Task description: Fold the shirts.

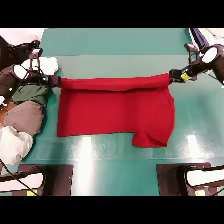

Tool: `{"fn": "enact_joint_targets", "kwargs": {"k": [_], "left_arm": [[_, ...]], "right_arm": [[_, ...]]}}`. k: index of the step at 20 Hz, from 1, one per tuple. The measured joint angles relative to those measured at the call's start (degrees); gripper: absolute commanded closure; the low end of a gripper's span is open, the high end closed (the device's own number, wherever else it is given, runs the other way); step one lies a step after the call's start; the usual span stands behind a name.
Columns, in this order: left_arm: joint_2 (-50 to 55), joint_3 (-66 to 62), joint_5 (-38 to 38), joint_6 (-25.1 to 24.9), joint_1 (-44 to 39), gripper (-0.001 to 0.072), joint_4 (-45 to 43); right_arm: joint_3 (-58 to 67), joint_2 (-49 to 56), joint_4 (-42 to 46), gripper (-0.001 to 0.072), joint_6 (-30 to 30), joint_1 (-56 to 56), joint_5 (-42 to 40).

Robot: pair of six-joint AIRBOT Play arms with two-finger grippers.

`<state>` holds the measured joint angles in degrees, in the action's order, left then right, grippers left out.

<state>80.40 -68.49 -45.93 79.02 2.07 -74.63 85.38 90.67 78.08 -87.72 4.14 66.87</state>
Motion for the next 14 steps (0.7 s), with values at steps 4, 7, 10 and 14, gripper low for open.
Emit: {"fn": "enact_joint_targets", "kwargs": {"k": [4,7,10,14], "left_arm": [[0.11,0.0,-4.55,0.44,0.04,0.0289,-2.1],[-0.26,0.0,-8.68,1.99,0.11,0.0289,-4.15],[-2.58,1.6,-14.21,3.26,1.95,0.0289,-5.79],[-11.39,11.21,-18.99,4.04,6.36,0.0288,-3.17]], "right_arm": [[-5.35,-0.5,-0.72,0.0366,0.13,-0.52,1.55],[-6.67,-0.92,-3.48,0.0367,0.79,-0.13,4.79],[-7.87,-3.69,-7.13,0.0368,3.08,1.6,8.59],[-12.52,-10.78,-13.14,0.0369,6.93,5.55,11.43]]}}
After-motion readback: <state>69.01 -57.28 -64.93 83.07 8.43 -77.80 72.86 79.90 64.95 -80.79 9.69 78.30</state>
